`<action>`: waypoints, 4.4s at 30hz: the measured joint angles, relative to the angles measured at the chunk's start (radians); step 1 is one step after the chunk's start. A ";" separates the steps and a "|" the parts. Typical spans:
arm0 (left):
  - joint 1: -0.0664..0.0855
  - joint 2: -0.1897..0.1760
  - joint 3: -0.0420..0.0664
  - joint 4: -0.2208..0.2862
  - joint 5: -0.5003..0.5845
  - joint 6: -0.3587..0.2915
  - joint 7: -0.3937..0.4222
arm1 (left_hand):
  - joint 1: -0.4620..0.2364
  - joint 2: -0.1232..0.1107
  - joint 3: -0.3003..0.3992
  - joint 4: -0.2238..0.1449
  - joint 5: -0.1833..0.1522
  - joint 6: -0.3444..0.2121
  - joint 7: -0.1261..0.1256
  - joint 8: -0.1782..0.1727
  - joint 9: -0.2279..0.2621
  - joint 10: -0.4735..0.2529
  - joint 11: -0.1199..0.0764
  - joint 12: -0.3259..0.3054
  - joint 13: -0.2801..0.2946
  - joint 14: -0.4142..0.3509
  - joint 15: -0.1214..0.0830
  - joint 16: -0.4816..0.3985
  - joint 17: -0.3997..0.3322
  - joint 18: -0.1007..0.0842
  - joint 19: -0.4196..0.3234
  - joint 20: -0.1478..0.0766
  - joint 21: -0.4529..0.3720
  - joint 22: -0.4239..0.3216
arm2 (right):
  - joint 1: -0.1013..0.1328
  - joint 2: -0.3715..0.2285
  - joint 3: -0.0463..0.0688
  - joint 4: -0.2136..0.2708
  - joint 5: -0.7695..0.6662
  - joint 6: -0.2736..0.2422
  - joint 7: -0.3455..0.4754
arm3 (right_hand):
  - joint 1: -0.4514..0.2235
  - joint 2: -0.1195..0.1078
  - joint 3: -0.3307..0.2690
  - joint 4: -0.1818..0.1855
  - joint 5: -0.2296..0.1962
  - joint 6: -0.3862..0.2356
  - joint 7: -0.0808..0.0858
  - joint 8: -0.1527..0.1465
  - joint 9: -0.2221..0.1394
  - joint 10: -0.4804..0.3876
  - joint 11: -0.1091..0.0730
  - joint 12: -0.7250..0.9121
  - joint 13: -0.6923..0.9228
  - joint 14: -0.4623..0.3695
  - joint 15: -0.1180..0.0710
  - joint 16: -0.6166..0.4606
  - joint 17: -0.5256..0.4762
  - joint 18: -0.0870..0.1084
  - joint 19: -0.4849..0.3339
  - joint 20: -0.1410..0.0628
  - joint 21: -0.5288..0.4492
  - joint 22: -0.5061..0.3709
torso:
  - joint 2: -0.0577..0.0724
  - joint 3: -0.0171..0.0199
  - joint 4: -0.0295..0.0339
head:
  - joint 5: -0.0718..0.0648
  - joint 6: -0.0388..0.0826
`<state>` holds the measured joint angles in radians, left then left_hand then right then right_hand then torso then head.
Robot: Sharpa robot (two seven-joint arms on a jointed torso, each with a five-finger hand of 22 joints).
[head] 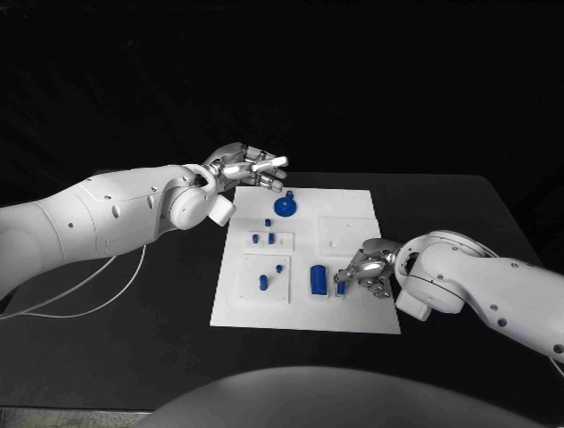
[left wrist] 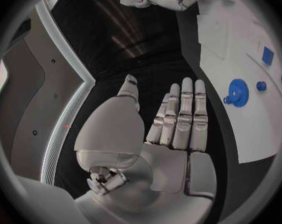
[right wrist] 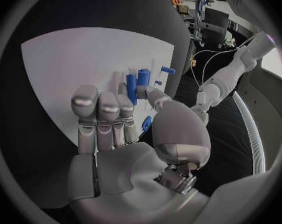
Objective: Assemble the parts on the task board
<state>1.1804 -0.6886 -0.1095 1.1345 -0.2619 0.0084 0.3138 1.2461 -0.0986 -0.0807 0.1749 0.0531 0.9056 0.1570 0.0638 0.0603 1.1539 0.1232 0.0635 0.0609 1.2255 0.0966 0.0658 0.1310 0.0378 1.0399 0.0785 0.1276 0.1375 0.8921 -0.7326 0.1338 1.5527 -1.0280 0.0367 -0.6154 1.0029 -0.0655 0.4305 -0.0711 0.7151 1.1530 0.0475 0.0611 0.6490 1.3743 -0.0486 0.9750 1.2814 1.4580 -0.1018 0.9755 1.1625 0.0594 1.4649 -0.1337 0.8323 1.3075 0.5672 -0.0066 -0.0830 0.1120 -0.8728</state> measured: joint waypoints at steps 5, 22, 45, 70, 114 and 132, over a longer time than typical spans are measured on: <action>0.000 0.000 0.000 0.000 0.000 0.001 -0.001 | 0.000 0.000 0.000 0.000 0.000 0.000 0.000 0.000 0.000 0.000 0.000 0.000 0.000 0.000 0.000 0.000 0.000 0.000 0.000 0.000 0.000 0.000 | 0.001 0.002 -0.002 -0.001 0.001 0.005 -0.001 | 0.000 0.000 -0.009 -0.009 -0.018 0.001 -0.001 0.007 0.004 0.000 0.000 0.000 -0.001 0.000 0.000 0.000 0.000 0.000 0.000 0.000 -0.004 0.000 | 0.000 0.0002 -0.0001 | 0.000 0.000; 0.000 -0.002 0.000 0.000 0.003 0.006 -0.007 | 0.000 0.000 0.000 0.000 0.000 0.000 0.000 0.000 0.000 0.000 0.000 0.000 0.000 0.000 0.000 0.000 0.000 0.000 0.000 0.000 0.000 0.000 | 0.001 0.008 -0.004 -0.004 -0.006 0.009 -0.007 | 0.050 0.050 -0.096 -0.098 -0.299 0.006 -0.016 0.010 0.042 0.004 -0.003 0.000 -0.003 0.006 -0.001 0.000 0.001 -0.001 0.000 0.000 -0.009 0.000 | 0.000 0.0002 0.0004 | 0.002 0.000; 0.000 -0.004 0.000 0.001 0.004 0.012 -0.015 | 0.000 0.000 0.003 0.003 0.000 0.000 0.000 0.000 0.000 0.000 0.000 0.000 0.000 0.000 0.000 0.000 -0.001 0.000 0.004 -0.004 0.015 0.001 | 0.000 0.014 -0.008 -0.018 -0.051 0.008 -0.018 | 0.064 0.065 -0.116 -0.118 -0.376 0.019 -0.037 0.005 0.004 0.006 -0.002 0.000 -0.007 0.007 0.000 -0.005 -0.002 -0.001 0.000 0.000 -0.012 0.000 | 0.000 0.0002 -0.0001 | 0.005 0.000; 0.000 -0.005 0.000 0.001 0.003 0.017 -0.023 | 0.000 0.000 0.003 0.008 0.000 0.007 0.000 0.000 0.000 0.000 0.000 0.000 0.000 0.000 0.000 0.000 -0.002 0.000 0.004 -0.004 0.015 0.002 | -0.003 0.010 -0.015 -0.013 -0.056 -0.022 -0.018 | -0.005 -0.054 -0.118 0.115 -0.661 0.048 -0.038 0.008 -0.041 0.018 -0.010 0.000 -0.007 0.007 0.000 -0.005 -0.002 0.001 0.000 0.000 -0.012 0.000 | 0.000 0.0001 -0.0001 | 0.007 0.000; 0.016 0.019 0.000 -0.081 0.091 -0.123 0.046 | 0.045 0.121 -0.050 -0.152 0.076 0.080 -0.022 0.000 0.002 -0.054 -0.002 0.000 0.000 -0.091 0.011 0.000 -0.025 0.000 -0.031 0.031 0.030 -0.006 | 0.074 0.009 0.134 -0.372 0.274 -0.238 0.584 | 0.174 0.100 -0.363 -0.046 -0.436 -0.087 0.050 0.008 -0.345 -0.147 0.069 -0.658 -0.657 -0.184 0.087 -0.589 -0.390 0.034 -0.126 0.098 -0.730 -0.463 | -0.030 -0.0081 -0.0056 | -0.047 0.122; 0.030 0.070 0.007 -0.159 0.187 -0.200 0.070 | -0.225 0.111 0.028 -0.165 0.003 -0.527 -0.113 -0.038 -0.036 -0.751 -0.077 -0.040 -0.037 -0.832 -0.049 -0.041 -0.105 0.058 -0.662 0.039 -0.097 -0.107 | 0.101 0.111 0.157 -0.604 0.560 -0.249 0.808 | -0.145 0.097 -0.404 0.012 -0.604 -0.766 -0.001 -0.036 -0.625 -0.855 0.103 -0.951 -1.258 -1.062 0.157 -0.951 -1.138 0.041 -1.096 0.244 -0.802 -1.281 | -0.068 -0.0048 -0.0054 | -0.051 0.224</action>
<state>1.2100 -0.6187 -0.1028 0.9754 -0.0747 -0.1913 0.3838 1.0215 0.0120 -0.0530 0.0101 0.0560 0.3785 0.0444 0.0260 0.0246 0.4025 0.0459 0.0239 0.0236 0.3935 0.0474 0.0250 0.0258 0.0956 0.3774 0.1173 0.0304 0.0303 0.9930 -0.6213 0.2905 0.9486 -0.4684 -0.2123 0.1925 0.8575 0.0314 0.0264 -0.0594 0.1106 0.3867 0.0467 0.0246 0.0241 0.5193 0.0544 0.0241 0.0234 0.3965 0.0551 0.0250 0.0242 0.1000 0.3687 0.1104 0.0299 0.0269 0.4990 -0.0114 -0.0884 0.0612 -0.6488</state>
